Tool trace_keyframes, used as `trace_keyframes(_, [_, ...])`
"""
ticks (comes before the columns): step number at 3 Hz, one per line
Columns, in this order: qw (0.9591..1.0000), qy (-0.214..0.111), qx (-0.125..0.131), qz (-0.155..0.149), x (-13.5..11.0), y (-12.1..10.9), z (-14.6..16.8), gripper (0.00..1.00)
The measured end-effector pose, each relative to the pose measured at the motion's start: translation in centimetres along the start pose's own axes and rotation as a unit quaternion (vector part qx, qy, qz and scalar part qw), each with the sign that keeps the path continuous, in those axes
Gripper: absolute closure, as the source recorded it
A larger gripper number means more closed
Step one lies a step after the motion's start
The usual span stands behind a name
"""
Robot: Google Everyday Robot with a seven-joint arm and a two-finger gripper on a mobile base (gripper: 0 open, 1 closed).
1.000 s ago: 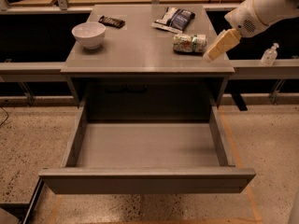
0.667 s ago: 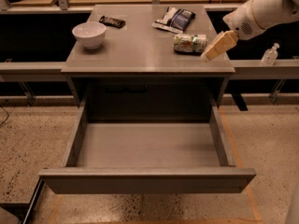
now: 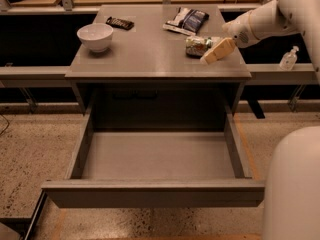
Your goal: Place 7up can into top drawer
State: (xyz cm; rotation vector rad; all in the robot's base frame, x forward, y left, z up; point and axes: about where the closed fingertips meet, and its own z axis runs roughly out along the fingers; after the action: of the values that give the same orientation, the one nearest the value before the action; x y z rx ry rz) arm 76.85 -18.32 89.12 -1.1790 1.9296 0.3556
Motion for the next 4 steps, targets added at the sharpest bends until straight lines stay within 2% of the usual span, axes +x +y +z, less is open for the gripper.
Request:
trace_keyframes(2, [0.9997,-0.003,-0.017,0.017,0.9,-2.1,5.1,0.00])
trace_keyframes(3, [0.9996,-0.005,-0.020,0.018,1.1,-2.6,6.1,0.18])
trace_keyframes(4, [0.9996,-0.006,-0.022,0.015,1.2,-2.7,6.1,0.42])
